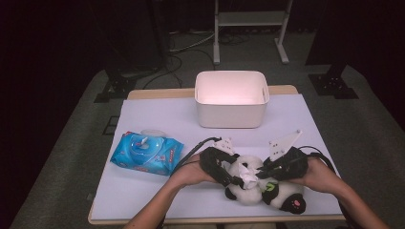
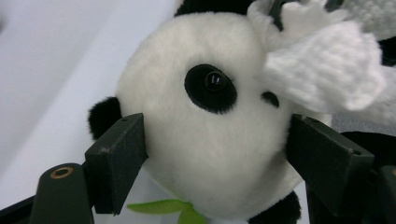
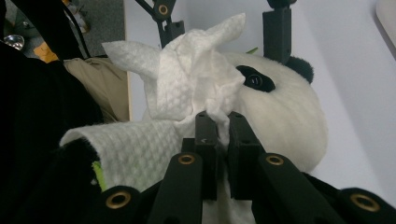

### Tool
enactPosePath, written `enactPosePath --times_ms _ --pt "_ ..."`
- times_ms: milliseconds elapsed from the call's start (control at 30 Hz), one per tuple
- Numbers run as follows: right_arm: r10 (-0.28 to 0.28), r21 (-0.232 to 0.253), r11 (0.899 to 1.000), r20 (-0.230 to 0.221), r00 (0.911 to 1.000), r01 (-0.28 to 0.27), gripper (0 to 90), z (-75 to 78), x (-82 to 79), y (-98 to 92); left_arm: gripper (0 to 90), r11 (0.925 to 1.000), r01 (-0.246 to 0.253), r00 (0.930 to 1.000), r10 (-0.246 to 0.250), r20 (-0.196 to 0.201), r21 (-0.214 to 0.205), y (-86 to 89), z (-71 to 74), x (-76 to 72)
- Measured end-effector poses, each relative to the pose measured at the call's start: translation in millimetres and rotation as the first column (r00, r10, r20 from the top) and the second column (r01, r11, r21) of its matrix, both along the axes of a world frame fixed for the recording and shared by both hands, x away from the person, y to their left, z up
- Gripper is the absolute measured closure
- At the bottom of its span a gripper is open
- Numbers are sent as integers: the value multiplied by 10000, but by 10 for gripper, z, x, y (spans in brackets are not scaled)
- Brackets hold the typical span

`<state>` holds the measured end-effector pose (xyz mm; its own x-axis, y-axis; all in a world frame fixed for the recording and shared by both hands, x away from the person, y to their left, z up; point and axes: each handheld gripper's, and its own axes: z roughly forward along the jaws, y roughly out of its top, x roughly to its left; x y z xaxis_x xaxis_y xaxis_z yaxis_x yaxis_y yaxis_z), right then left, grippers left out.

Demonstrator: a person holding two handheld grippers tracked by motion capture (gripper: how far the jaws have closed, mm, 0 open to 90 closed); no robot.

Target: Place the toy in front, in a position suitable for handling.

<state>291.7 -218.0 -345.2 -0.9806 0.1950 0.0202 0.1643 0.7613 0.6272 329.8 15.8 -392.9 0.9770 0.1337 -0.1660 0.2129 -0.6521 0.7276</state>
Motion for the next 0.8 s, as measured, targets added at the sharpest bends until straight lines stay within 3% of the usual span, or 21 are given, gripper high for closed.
enactPosePath --times_ms 267,500,800 --pt "89 -84 9999 547 9985 -85 836 139 52 132 219 9996 269 9994 -271 227 113 -22 17 -35" --pt "229 -453 9988 469 9986 -208 835 94 181 334 220 9999 148 9996 -147 232 -65 11 -15 -64" --pt "-614 -602 9962 378 9974 636 835 73 197 -17 218 10000 75 9998 -74 179 -63 14 -17 -63"
